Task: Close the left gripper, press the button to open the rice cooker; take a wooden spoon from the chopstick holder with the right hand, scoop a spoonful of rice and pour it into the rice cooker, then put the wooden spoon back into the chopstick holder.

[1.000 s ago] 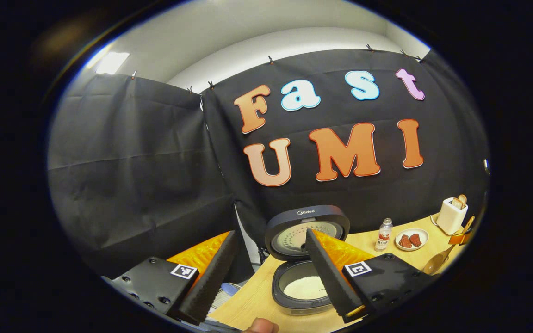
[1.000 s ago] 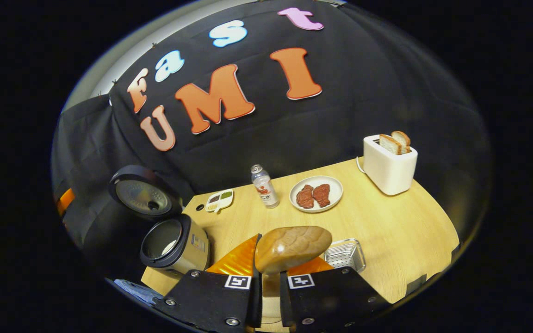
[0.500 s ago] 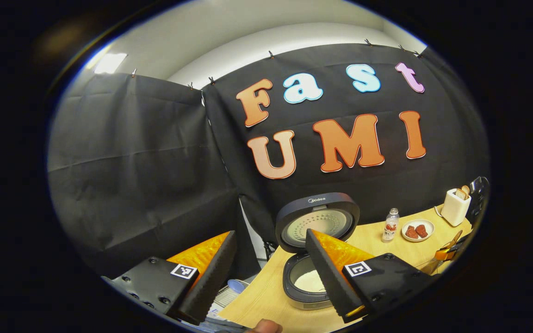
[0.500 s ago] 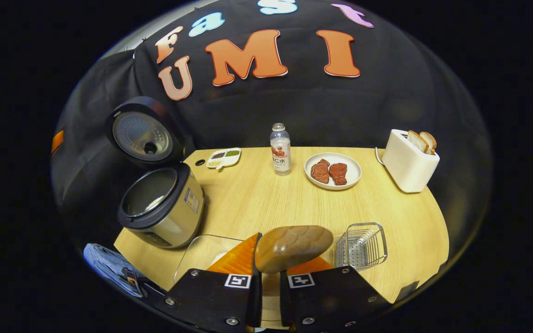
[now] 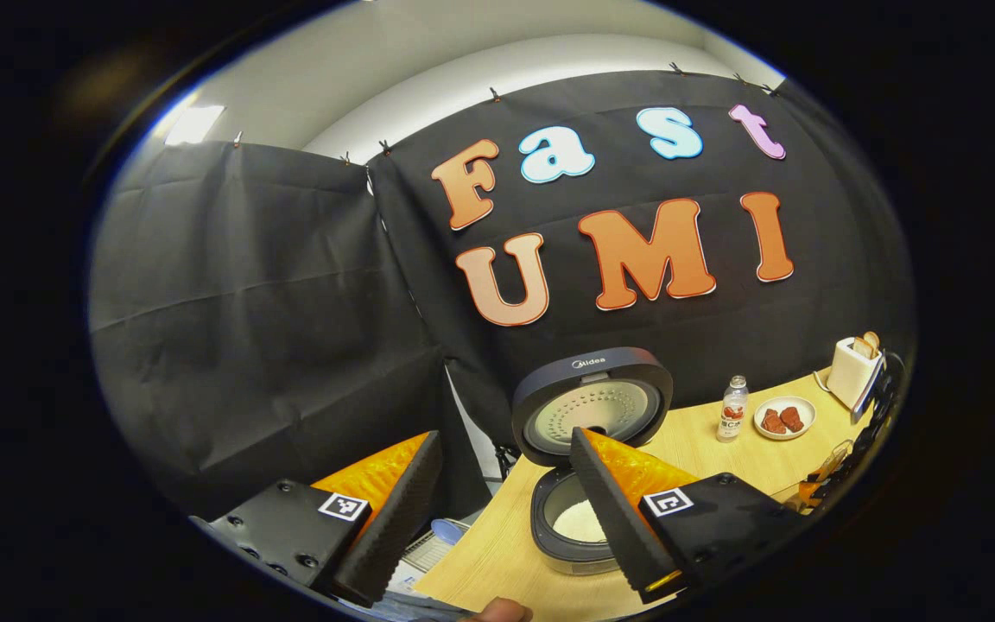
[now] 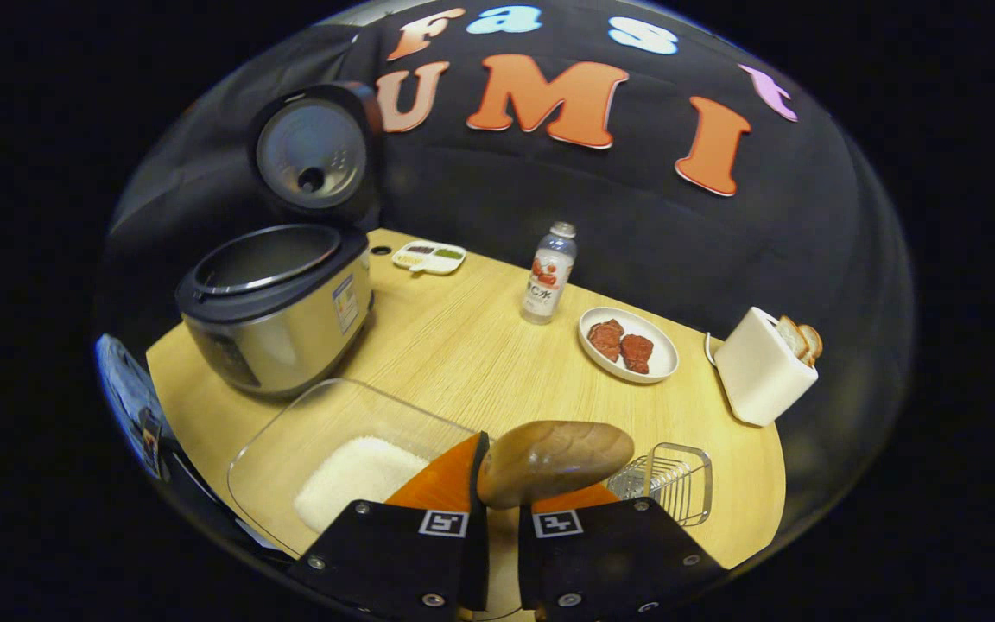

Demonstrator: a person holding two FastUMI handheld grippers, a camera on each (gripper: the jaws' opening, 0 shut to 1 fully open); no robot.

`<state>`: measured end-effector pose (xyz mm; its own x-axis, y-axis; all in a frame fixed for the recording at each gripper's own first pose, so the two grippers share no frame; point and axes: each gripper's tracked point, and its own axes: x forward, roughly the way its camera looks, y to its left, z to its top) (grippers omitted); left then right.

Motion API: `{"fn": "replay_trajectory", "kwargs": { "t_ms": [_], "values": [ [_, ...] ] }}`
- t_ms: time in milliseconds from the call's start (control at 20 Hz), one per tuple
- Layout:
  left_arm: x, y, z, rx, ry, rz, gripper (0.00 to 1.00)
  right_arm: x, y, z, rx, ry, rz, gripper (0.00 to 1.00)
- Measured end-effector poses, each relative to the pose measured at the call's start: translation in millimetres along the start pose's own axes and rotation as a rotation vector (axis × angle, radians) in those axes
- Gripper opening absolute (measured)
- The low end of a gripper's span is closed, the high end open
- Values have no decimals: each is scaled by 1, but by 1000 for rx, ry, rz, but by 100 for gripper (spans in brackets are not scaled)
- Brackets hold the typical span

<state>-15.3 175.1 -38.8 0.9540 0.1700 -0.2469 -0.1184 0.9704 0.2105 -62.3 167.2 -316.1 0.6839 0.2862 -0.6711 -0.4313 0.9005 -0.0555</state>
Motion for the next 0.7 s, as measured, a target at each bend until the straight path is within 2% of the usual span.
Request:
{"fn": "replay_trajectory", "kwargs": {
  "t_ms": [50,100,150,350,400,450,500,700],
  "values": [
    [1,-3,-1,8,1,-4,93,-1,2,1,-29,-19,-1,13],
    [1,-4,-1,13,3,-8,93,-2,4,-1,-51,-29,-9,13],
    [2,-6,-1,16,3,-13,99,-3,4,-1,-44,-40,-15,13],
    [6,-12,-3,9,9,-26,99,-1,15,-5,20,-70,-21,13],
    [8,-13,-4,11,15,-30,93,-3,20,-5,28,-94,-25,13],
    [8,-13,-4,15,16,-32,93,0,21,-5,30,-108,-23,11],
    [10,-14,-1,22,12,-34,100,-2,26,-5,21,-120,-18,11],
    [13,-15,1,37,3,-48,100,-3,44,-1,73,-129,30,11]
  ]
}}
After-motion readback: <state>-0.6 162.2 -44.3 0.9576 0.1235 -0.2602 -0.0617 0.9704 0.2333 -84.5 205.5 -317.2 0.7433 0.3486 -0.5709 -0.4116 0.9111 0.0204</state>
